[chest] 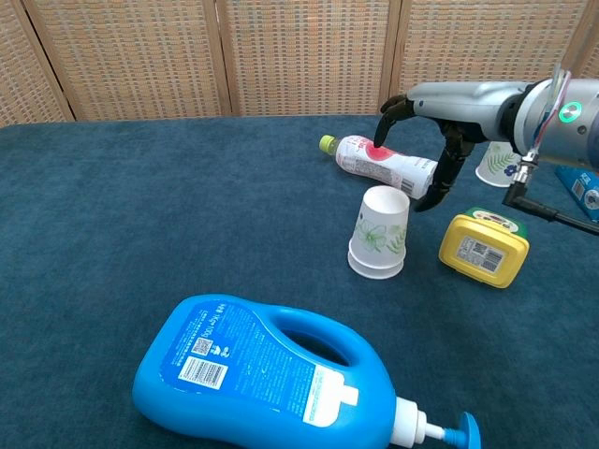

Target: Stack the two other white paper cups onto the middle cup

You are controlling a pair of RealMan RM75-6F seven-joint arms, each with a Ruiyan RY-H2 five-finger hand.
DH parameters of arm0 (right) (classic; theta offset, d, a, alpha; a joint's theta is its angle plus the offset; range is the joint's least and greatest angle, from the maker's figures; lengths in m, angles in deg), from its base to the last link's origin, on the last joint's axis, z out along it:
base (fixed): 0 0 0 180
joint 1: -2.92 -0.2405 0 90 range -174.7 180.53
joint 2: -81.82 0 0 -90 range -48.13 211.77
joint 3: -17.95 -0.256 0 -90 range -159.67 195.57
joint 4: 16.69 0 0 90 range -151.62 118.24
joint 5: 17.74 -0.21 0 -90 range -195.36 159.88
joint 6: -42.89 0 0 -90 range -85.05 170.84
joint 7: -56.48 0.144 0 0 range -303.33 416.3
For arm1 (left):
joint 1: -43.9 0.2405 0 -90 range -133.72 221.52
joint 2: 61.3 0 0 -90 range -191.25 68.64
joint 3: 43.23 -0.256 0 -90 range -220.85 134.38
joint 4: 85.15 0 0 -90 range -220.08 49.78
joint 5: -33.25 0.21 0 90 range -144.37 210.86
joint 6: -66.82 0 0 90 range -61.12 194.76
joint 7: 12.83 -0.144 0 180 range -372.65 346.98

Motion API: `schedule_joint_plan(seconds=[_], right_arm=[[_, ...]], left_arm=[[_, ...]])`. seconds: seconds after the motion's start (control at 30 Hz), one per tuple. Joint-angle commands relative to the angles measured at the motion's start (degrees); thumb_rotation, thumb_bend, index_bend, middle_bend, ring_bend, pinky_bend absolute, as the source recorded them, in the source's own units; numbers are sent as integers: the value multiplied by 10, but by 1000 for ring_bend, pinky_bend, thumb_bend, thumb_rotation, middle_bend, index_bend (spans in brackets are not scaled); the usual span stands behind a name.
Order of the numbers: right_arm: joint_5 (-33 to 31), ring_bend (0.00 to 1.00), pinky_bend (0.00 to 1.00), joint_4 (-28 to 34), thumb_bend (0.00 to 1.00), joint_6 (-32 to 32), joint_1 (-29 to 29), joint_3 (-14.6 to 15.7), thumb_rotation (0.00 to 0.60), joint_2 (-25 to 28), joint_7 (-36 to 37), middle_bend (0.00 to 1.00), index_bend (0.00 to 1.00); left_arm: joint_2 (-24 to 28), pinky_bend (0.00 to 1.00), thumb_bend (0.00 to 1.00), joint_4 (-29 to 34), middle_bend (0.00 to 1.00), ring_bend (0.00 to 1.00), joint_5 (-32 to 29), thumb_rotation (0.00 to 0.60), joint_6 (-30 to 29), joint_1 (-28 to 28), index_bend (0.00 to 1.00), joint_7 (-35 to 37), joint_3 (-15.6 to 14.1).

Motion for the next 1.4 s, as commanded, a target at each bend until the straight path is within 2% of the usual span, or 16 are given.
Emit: schedule_joint_plan(seconds=[0.03,0.37,0.6,0.67,0.7,0.9,1.2,1.4], right_arm=[[-1,0,104,8,157,-5,1,4,600,10,-6,0,248],[-6,0,104,7,157,-9,2,0,600,54,-10,0,247],[-19,0,104,-48,157,20,-6,-2,600,57,-1,7,247],[-18,0,104,-79,158,30,-8,-2,600,50,7,13,247],[-24,0,104,-117,158,44,-8,1,600,40,15,15,247],[-22,0,104,-251,157,100,-10,6,600,-4,56,23,247],[-31,0,104,-427,157,191,-24,11,600,-67,83,27,247],[-27,0,104,-499,157,219,-31,1,600,-92,99,20,247]], left_arm=[[0,0,316,1,0,0,2,600,-1,1,0,-2,-1],[-2,0,315,-2,0,0,-4,600,3,-1,0,-4,1],[-4,0,315,-4,0,0,-8,600,5,-2,0,-5,3],[-4,0,315,-5,0,0,-9,600,5,-2,0,-6,4],[-5,0,315,-7,0,0,-12,600,7,-3,0,-7,5],[-10,0,315,-14,0,0,-20,600,11,-5,0,-9,8],[-14,0,315,-18,0,0,-25,600,10,-6,0,-13,12],[-16,0,316,-23,0,0,-33,600,13,-7,0,-12,15]])
